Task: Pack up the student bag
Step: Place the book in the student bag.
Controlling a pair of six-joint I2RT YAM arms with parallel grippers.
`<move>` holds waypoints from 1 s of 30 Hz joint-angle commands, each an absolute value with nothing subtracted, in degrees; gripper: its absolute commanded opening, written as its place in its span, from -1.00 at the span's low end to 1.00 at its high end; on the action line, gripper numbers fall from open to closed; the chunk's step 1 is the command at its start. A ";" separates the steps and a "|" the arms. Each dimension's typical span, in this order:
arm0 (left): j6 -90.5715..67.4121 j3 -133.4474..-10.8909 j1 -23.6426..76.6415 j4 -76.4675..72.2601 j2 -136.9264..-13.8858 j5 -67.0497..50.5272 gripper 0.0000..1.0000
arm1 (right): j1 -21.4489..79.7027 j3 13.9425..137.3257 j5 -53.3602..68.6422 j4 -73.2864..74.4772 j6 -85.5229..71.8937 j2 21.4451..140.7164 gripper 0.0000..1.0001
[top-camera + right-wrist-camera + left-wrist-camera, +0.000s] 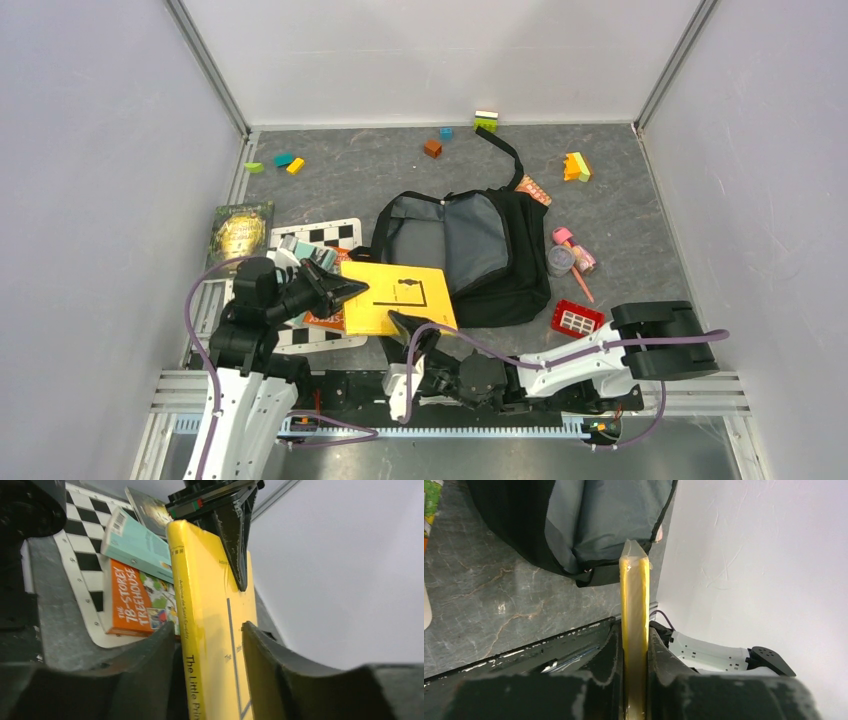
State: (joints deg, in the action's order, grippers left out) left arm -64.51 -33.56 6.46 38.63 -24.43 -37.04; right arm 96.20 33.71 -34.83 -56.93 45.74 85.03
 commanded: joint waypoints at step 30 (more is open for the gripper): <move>-34.13 -59.35 6.15 10.18 -58.96 -23.57 -0.96 | 52.67 40.44 -15.57 -7.38 -9.42 61.99 0.96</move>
